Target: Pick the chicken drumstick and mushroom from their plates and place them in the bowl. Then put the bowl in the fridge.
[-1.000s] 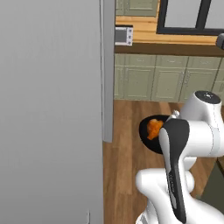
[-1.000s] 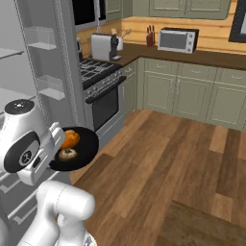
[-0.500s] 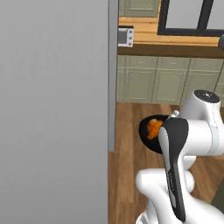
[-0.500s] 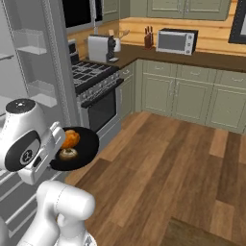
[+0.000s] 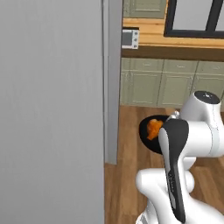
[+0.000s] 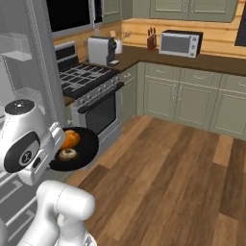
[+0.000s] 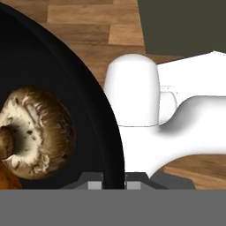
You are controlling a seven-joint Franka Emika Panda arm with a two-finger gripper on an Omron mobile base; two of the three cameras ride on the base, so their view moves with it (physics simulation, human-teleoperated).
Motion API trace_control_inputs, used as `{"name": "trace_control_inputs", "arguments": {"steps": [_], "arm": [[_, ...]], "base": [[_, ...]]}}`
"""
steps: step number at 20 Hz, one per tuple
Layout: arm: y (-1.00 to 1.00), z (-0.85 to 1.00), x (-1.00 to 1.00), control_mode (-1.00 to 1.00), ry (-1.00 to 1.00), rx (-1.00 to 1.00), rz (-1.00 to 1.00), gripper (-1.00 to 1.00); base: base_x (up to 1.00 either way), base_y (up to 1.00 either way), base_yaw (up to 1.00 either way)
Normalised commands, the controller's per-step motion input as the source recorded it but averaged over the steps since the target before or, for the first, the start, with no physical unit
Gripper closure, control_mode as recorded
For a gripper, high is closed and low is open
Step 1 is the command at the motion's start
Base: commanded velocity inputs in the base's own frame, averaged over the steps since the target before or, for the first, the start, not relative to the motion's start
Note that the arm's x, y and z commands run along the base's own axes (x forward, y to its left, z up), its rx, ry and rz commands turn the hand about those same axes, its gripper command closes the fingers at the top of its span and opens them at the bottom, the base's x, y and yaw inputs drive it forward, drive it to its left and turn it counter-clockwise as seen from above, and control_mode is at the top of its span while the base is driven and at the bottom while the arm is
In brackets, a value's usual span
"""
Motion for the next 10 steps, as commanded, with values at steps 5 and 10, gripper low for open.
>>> {"name": "trace_control_inputs", "arguments": {"steps": [5,10], "arm": [[0.00,0.00,0.00,1.00,0.00,0.00,0.00,1.00],[0.00,0.00,0.00,1.00,0.00,0.00,0.00,1.00]], "base": [[0.01,0.01,0.14],[0.16,0.01,0.35]]}}
